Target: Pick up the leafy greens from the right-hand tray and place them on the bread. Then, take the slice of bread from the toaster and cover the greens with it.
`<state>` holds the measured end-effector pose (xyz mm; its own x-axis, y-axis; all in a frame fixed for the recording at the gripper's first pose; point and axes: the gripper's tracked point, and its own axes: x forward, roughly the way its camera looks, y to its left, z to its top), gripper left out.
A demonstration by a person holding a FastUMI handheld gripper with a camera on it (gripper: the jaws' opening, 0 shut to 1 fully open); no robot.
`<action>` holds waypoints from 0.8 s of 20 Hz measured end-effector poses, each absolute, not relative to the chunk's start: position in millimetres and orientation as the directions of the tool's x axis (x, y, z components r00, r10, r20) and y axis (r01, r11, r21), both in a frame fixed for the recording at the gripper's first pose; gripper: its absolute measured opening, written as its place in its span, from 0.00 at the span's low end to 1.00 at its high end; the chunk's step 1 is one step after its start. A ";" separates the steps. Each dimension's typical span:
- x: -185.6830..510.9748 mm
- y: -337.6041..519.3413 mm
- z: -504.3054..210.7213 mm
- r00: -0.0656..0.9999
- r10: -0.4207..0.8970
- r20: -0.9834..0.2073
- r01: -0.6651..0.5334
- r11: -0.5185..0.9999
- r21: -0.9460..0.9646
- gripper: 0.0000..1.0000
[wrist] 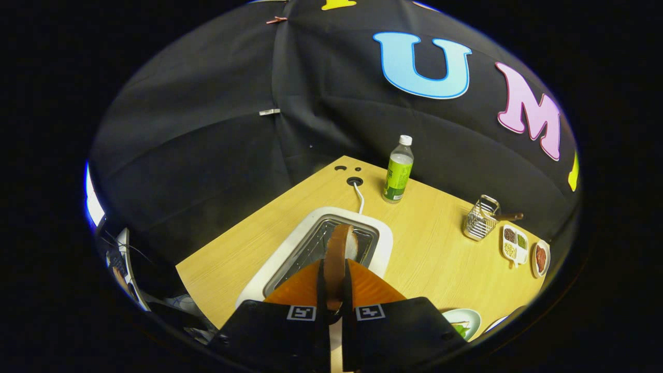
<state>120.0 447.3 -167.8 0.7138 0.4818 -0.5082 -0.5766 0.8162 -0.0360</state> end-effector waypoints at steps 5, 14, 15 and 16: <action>119.2 437.2 -128.3 0.737 0.505 -0.449 -0.566 0.824 -0.003 0.13; 111.0 384.6 -58.6 0.776 0.513 -0.366 -0.521 0.849 0.086 0.13; 109.1 374.6 -55.5 0.782 0.507 -0.362 -0.508 0.856 0.099 0.13; 108.6 361.1 -52.7 0.791 0.494 -0.360 -0.491 0.864 0.106 0.13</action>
<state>108.6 361.1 -52.7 0.7914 0.4941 -0.3600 -0.4914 0.8644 0.1061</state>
